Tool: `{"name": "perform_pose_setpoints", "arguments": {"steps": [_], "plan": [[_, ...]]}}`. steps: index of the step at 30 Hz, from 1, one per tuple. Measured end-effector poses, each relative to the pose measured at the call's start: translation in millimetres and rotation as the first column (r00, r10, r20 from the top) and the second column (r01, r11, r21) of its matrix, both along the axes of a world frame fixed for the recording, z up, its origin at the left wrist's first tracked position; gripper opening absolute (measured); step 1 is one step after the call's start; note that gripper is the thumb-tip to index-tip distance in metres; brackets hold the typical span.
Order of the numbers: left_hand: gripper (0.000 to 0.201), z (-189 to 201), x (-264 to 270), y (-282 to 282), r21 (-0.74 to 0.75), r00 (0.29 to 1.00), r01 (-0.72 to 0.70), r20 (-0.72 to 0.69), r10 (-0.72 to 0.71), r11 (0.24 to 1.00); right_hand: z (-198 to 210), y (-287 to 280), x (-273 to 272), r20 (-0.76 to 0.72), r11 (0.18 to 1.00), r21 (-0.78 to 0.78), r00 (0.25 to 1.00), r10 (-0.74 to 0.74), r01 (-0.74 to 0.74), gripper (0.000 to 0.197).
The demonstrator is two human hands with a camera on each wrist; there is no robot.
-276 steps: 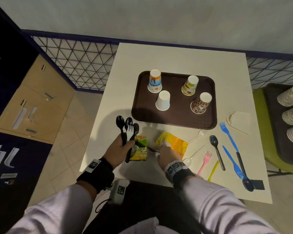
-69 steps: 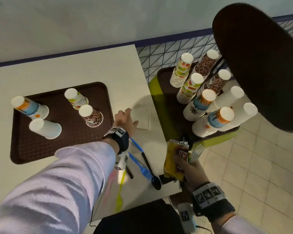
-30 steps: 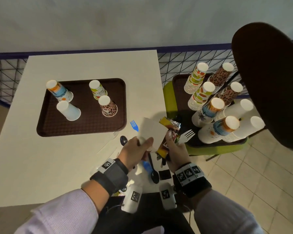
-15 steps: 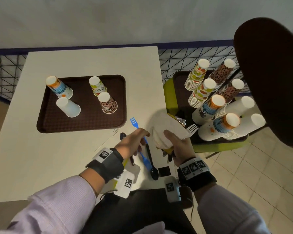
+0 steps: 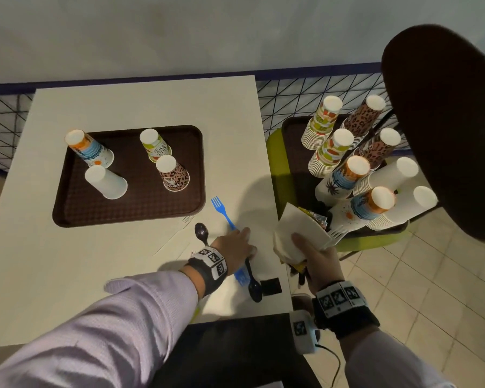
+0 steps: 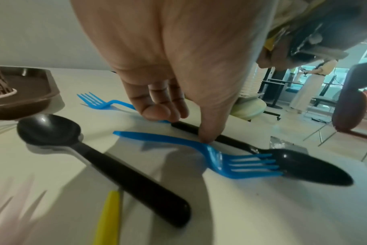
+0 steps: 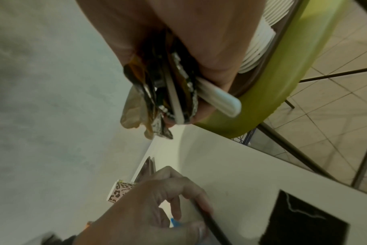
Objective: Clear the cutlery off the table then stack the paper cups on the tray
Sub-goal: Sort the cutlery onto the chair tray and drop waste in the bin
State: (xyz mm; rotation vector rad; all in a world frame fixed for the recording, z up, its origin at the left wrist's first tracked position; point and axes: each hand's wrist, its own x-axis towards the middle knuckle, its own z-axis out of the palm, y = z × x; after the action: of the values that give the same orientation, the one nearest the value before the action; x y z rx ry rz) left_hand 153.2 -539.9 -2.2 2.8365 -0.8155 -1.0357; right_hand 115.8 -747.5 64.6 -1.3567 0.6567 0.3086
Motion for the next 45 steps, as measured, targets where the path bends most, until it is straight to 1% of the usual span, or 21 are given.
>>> {"name": "perform_pose_setpoints", "arguments": {"steps": [3,7,9,10,11,13,15,17,18,19,22,24,25,26,28,31,34,36,41,43,45], "plan": [[0.025,-8.4,-0.4,3.3,-0.024,0.997,0.047,0.058,-0.045,0.999,-3.9,-0.9,-3.7,-0.021,1.000,-0.025,1.000,-0.006,0.005,0.027],[0.021,-3.9,-2.1,10.9,-0.164,0.973,0.072,0.230,-0.033,0.984,-8.0,-2.3,-5.0,-0.036,0.998,-0.053,0.999,-0.031,0.029,0.031],[0.014,2.7,-4.6,21.9,-0.345,0.945,0.059,0.322,0.059,0.937,-8.0,-3.6,-3.4,-0.019,1.000,-0.024,1.000,-0.018,0.018,0.030],[0.012,6.1,-7.6,30.0,-0.453,0.931,0.041,0.340,0.131,0.890,-7.3,-4.0,-2.1,-0.008,1.000,-0.010,1.000,-0.015,0.014,0.029],[0.012,8.1,-11.3,40.4,-0.545,0.913,0.011,0.347,0.214,0.838,-6.6,-3.5,-0.6,-0.003,1.000,0.000,1.000,-0.014,0.014,0.028],[0.012,16.4,-21.4,64.2,-0.635,0.885,-0.106,0.291,0.365,0.765,-4.8,0.4,1.7,0.009,1.000,0.012,1.000,-0.012,0.012,0.025],[0.011,24.9,-29.7,88.1,-0.625,0.857,-0.284,0.174,0.484,0.727,-6.3,6.1,3.8,0.013,1.000,0.006,1.000,0.002,-0.002,0.023],[0.029,31.6,-35.7,110.5,-0.500,0.812,-0.487,0.042,0.582,0.716,-9.6,13.0,4.6,0.005,1.000,-0.009,1.000,0.017,-0.017,0.026],[0.033,34.4,-38.8,120.0,-0.441,0.776,-0.570,-0.012,0.631,0.693,-12.5,16.7,4.1,0.002,1.000,-0.009,1.000,0.023,-0.023,0.029],[0.030,34.6,-42.1,129.1,-0.411,0.737,-0.629,-0.042,0.675,0.660,-14.7,20.6,3.5,-0.002,1.000,-0.002,1.000,0.029,-0.029,0.031],[0.014,26.0,-47.9,151.4,-0.344,0.618,-0.746,-0.040,0.785,0.570,-16.2,34.1,1.5,-0.012,0.999,0.007,0.999,0.036,-0.036,0.039],[0.022,17.7,-47.8,164.1,-0.260,0.550,-0.813,-0.048,0.834,0.521,-17.0,42.0,-0.3,-0.023,0.999,0.011,0.999,0.038,-0.038,0.036],[0.028,15.0,-47.5,168.8,-0.218,0.538,-0.826,-0.029,0.842,0.520,-16.8,46.2,-1.6,-0.026,0.999,0.012,0.999,0.043,-0.043,0.030],[0.035,11.0,-46.4,173.5,-0.178,0.548,-0.823,0.009,0.837,0.540,-17.4,49.8,-3.1,-0.028,0.999,0.009,0.999,0.042,-0.042,0.027],[0.043,5.0,-44.6,180.1,-0.082,0.593,-0.796,0.094,0.800,0.600,-19.0,56.7,-6.1,-0.027,0.999,-0.004,0.999,0.037,-0.038,0.028],[0.042,-4.0,-42.7,184.1,0.002,0.640,-0.761,0.169,0.750,0.649,-21.3,66.9,-11.1,-0.016,0.999,-0.011,0.999,0.038,-0.038,0.028],[0.038,-9.2,-38.7,184.9,-0.003,0.647,-0.752,0.193,0.738,0.659,-25.6,76.4,-17.6,-0.014,0.997,-0.064,0.999,0.046,-0.047,0.025],[0.036,-12.0,-33.2,186.1,0.003,0.669,-0.731,0.202,0.715,0.683,-28.0,83.4,-23.3,-0.004,0.996,-0.083,0.999,0.033,-0.033,0.024],[0.031,-22.4,-26.2,191.4,-0.047,0.805,-0.561,0.204,0.558,0.827,-27.6,95.8,-34.4,0.008,0.996,-0.081,0.999,0.032,-0.031,0.036],[0.036,-22.8,-24.3,195.6,-0.065,0.817,-0.551,0.162,0.554,0.832,-27.4,96.2,-37.5,0.020,0.997,-0.071,0.999,0.036,-0.034,0.033],[0.040,-21.0,-25.0,198.6,-0.106,0.795,-0.583,0.134,0.592,0.806,-29.6,95.9,-39.1,0.027,0.998,-0.056,1.000,0.016,-0.015,0.029]]}}
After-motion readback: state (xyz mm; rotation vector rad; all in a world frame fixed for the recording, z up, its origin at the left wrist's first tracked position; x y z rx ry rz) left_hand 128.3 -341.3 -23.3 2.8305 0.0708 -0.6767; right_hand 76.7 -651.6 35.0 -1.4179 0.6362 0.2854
